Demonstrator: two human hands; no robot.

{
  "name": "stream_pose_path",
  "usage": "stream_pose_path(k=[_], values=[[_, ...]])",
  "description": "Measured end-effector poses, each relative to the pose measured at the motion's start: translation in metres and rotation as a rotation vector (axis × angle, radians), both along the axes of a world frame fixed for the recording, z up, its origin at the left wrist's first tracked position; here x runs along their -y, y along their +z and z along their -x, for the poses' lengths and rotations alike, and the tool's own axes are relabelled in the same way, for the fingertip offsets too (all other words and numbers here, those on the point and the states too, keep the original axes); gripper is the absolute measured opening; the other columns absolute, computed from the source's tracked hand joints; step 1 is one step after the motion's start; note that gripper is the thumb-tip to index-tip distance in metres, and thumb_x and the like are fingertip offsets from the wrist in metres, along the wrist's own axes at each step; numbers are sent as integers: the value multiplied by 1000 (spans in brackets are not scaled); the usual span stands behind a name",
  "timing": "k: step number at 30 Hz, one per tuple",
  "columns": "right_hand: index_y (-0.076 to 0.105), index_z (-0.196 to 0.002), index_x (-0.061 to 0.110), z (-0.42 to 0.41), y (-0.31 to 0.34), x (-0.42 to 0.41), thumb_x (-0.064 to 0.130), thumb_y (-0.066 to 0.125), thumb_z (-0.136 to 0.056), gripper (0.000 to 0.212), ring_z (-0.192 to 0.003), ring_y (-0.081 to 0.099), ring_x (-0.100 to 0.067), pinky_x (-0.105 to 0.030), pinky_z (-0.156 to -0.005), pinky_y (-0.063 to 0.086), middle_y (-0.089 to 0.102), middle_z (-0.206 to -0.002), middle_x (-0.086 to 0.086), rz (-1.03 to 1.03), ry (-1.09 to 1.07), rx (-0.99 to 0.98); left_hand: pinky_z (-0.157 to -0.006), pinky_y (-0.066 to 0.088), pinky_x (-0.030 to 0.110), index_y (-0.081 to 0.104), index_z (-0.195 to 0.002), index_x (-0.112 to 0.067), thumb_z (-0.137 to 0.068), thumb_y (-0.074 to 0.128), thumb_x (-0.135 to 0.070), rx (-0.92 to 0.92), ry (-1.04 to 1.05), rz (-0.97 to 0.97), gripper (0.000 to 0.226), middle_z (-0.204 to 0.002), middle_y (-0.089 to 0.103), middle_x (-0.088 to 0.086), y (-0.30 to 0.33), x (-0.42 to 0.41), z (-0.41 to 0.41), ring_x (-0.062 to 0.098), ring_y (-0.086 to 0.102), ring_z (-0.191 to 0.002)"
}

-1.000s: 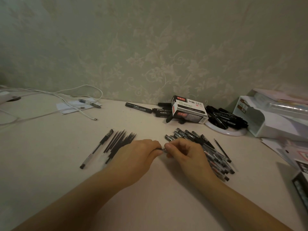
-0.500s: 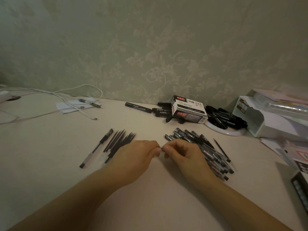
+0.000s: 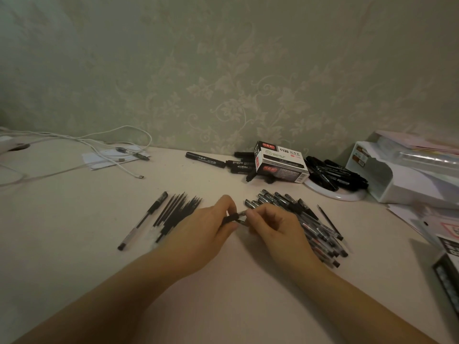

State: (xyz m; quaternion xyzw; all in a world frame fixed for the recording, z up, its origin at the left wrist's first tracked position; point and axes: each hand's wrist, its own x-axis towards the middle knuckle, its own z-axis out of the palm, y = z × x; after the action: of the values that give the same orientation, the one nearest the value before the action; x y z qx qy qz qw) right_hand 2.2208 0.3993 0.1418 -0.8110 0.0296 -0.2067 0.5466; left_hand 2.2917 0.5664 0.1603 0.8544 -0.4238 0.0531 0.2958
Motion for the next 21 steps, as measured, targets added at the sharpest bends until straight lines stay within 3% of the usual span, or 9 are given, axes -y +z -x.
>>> stream_pose_path(k=[5,8,11,16,19,21], values=[[70,-87,33,0,1,-1,44,65,-88,12,-75,62,-13,-17,-68,50,70,-81,6,-29,9,9,-49,29,16,41,-93,-34,-98,47,-37,27,-35,4,8,-63,48,-15,1,-1,1,-2,50,-62],[70,-86,33,-1,0,1,31,68,-90,5,-80,64,-21,-26,-73,51,70,-83,3,-64,20,17,-60,42,24,50,-95,-31,-98,46,-37,38,-55,20,7,-76,53,-15,-2,0,1,2,51,-72],[68,-92,35,-2,0,1,24,70,-90,12,-86,66,-21,-24,-74,54,70,-92,6,-73,44,11,-68,46,29,55,-96,-29,-99,44,-35,40,-44,50,13,-84,55,-14,-3,0,-1,4,52,-78],[68,-93,32,0,0,-1,49,65,-85,19,-84,67,-16,-22,-74,55,71,-88,4,-59,18,9,-68,44,28,57,-97,-28,-99,44,-34,42,-60,64,15,-84,57,-13,-2,0,0,5,52,-78],[69,-87,31,-1,-1,0,40,65,-90,10,-81,67,-21,-36,-79,53,72,-80,0,-53,40,-6,-62,38,22,57,-93,-29,-99,44,-34,40,-63,64,14,-77,53,-14,-3,1,0,3,51,-74],[68,-88,34,-1,-1,1,31,67,-92,5,-82,67,-19,-33,-76,54,72,-83,2,-50,55,-2,-62,37,20,57,-95,-31,-99,44,-35,37,-55,59,15,-77,52,-16,-3,1,0,2,51,-75]])
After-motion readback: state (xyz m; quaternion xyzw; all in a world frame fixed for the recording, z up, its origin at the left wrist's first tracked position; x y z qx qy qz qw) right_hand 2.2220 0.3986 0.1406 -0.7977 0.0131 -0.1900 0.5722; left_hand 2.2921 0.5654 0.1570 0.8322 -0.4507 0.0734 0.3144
